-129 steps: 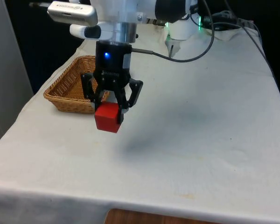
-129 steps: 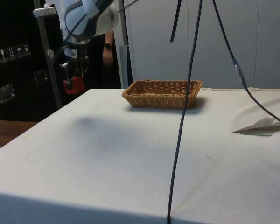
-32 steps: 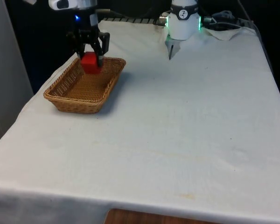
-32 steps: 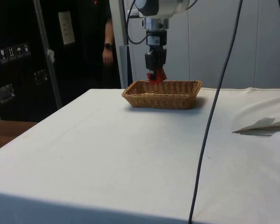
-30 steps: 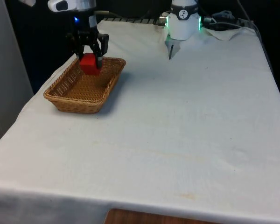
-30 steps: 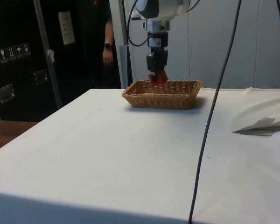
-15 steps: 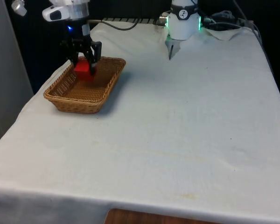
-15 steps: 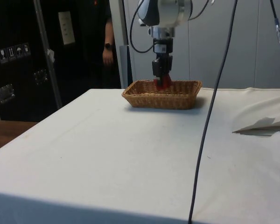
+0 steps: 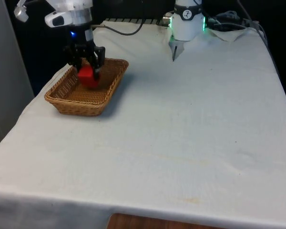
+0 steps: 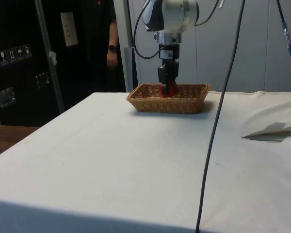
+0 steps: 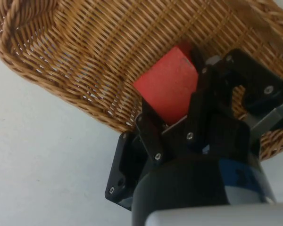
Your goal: Pick up the cube and place it into the basket.
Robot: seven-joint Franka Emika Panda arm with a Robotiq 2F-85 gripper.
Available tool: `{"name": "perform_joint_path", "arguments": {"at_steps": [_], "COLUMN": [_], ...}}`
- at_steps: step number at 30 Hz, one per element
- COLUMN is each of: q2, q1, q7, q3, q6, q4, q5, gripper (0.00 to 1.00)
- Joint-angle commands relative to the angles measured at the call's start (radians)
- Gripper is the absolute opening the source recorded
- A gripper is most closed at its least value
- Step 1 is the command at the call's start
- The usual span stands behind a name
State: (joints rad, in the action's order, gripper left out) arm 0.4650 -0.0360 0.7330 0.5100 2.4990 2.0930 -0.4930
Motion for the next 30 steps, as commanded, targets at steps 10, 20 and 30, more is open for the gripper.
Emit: {"name": "perform_joint_path", "arguments": {"at_steps": [10,20,30], "q2": [0.018,0.02,-0.023], "q1": [-0.005,-0.005,0.016], "q7": [0.029,0.03,-0.01], "q3": [-0.01,-0.01,0.005], "q6": [0.022,0.022,0.013], "q4": [-0.003,-0.003,0.001], "q5": [-0.044,-0.046,-0.026], "gripper": [0.55,1.0,1.0]}}
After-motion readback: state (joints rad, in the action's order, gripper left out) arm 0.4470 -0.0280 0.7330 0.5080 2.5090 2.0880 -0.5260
